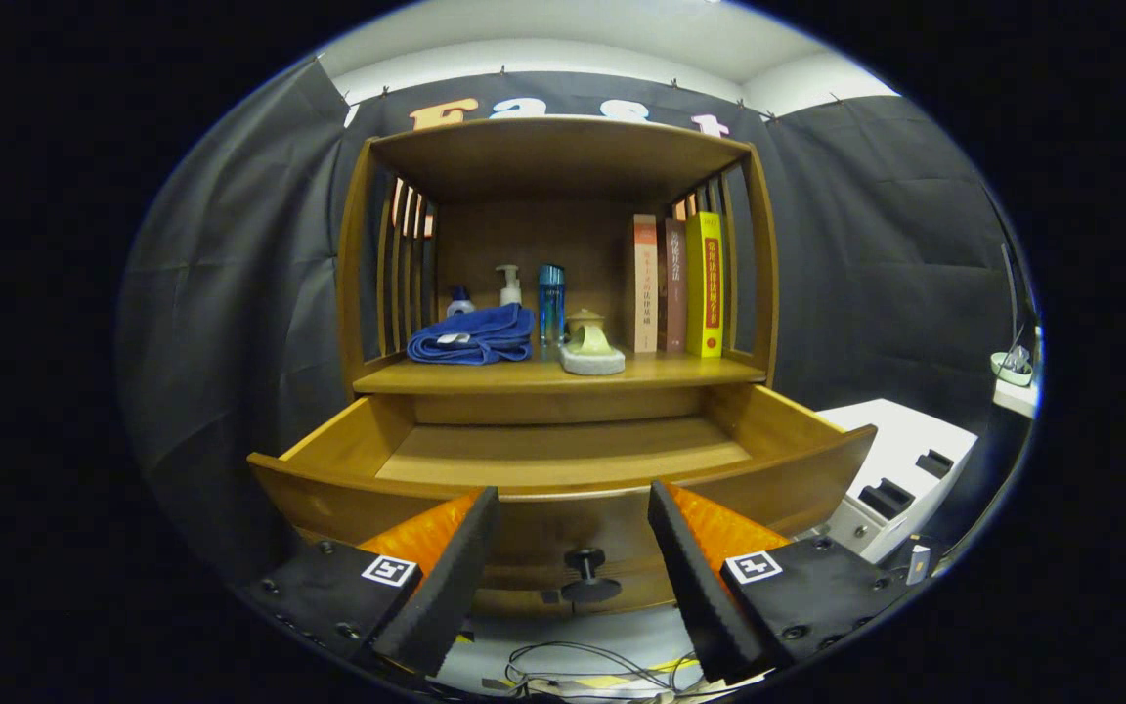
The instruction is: Pull open the drawer, take out the items inside it, and place them on the countertop above the cabinet.
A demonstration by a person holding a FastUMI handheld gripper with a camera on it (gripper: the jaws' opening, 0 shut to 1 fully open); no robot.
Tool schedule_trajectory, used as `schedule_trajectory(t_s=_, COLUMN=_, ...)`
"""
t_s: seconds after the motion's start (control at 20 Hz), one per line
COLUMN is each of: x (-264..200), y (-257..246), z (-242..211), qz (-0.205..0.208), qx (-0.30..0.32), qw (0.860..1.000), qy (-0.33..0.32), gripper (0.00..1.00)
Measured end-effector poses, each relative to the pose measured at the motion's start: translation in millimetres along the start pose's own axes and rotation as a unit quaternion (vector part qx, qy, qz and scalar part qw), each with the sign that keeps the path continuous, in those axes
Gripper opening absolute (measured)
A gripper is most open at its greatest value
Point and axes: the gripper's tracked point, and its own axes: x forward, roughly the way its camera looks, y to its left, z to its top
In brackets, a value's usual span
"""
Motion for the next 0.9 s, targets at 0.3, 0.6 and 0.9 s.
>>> schedule_trajectory(t_s=0.3, x=13, y=9, z=-15, qz=0.010, qx=-0.009, qw=1.000, qy=0.014, gripper=0.99)
schedule_trajectory(t_s=0.6, x=20, y=13, z=-16, qz=0.024, qx=0.003, qw=1.000, qy=0.018, gripper=0.96)
schedule_trajectory(t_s=0.9, x=46, y=14, z=-24, qz=0.015, qx=0.019, qw=0.999, qy=0.040, gripper=0.97)
